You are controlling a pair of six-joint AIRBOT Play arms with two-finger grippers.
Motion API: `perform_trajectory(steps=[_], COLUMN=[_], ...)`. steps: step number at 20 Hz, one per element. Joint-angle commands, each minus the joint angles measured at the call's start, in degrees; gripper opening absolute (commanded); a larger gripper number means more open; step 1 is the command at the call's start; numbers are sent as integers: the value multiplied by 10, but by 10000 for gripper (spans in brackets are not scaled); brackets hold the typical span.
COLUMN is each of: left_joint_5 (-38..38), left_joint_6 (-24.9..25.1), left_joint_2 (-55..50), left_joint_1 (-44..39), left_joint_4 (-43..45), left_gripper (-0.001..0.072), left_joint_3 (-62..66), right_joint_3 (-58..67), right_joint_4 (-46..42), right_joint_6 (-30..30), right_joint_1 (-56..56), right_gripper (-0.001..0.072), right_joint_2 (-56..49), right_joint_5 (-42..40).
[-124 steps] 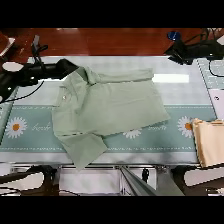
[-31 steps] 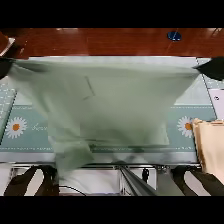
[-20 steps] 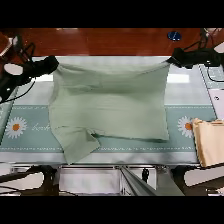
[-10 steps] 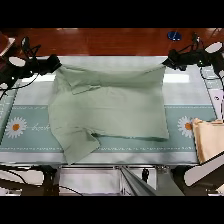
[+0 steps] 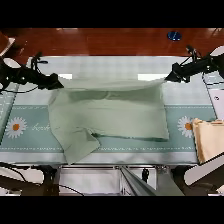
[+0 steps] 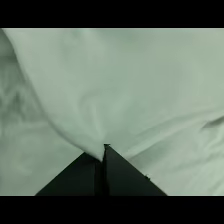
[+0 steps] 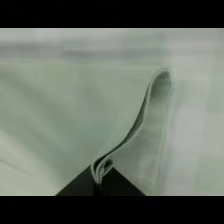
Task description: Fold the shirts.
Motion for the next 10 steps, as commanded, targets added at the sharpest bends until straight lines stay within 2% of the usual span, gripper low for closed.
perform_trajectory(steps=[1,2,3,4,6,10], left_joint_5=[-37,-36,-37,-53,-86,-101], left_joint_6=[1,-10,-24,-32,-54,-51], left_joint_2=[-9,-9,-8,-7,-2,78], left_joint_1=[0,-1,-2,-1,6,50], left_joint_4=[44,44,44,45,45,47], left_gripper=[21,85,328,511,510,510], left_joint_3=[-37,-39,-39,-35,-26,-72], right_joint_3=[-38,-45,-47,-47,-47,-62], right_joint_4=[-62,-60,-60,-56,-60,-132], right_joint_6=[8,16,31,32,41,56], right_joint_1=[11,13,16,18,14,-23], right_gripper=[27,91,321,410,412,412], right_joint_2=[0,0,0,2,21,124], right_joint_5=[22,12,12,15,26,20])
